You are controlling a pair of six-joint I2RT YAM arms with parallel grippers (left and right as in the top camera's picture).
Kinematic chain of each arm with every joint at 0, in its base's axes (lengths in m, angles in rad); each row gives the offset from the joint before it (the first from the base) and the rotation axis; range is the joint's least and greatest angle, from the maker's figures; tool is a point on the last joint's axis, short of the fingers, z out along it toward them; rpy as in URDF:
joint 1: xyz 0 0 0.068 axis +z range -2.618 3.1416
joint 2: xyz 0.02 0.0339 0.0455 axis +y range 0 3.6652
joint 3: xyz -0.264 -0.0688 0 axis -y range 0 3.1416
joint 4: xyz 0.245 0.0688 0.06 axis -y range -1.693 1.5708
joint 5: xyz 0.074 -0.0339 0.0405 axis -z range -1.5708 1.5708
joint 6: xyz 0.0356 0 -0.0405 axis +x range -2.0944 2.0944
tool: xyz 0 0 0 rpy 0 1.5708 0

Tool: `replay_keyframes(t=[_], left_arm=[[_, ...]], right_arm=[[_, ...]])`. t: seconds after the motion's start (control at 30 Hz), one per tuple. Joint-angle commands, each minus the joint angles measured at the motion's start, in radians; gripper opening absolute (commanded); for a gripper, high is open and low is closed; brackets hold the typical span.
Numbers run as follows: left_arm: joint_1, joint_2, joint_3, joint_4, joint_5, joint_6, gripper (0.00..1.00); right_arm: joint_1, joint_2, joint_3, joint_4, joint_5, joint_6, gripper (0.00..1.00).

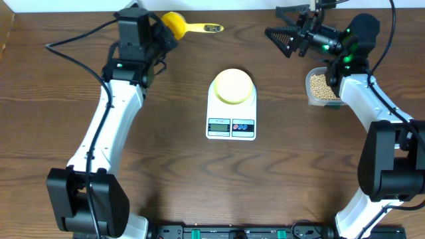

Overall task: Scoop item into bowl and weigh 50g on scale
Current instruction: 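Bring the right gripper to the scoop handle beside the left gripper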

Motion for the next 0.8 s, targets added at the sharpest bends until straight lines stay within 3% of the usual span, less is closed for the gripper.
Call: replay_keyframes(t=[0.0,0.77], left_arm=[[-0.032,-0.014,0.009,0.016,0.013,-0.001,0.08],[-0.200,-0.014,0.009,0.119,0.013,-0.024,0.08]], right_arm=[[0.015,-0.004,0.019,-0.006,-0.045,-0.019,0.99],[0.080,-0.004,0.019,-0.008,-0.134,-0.019,0.99]])
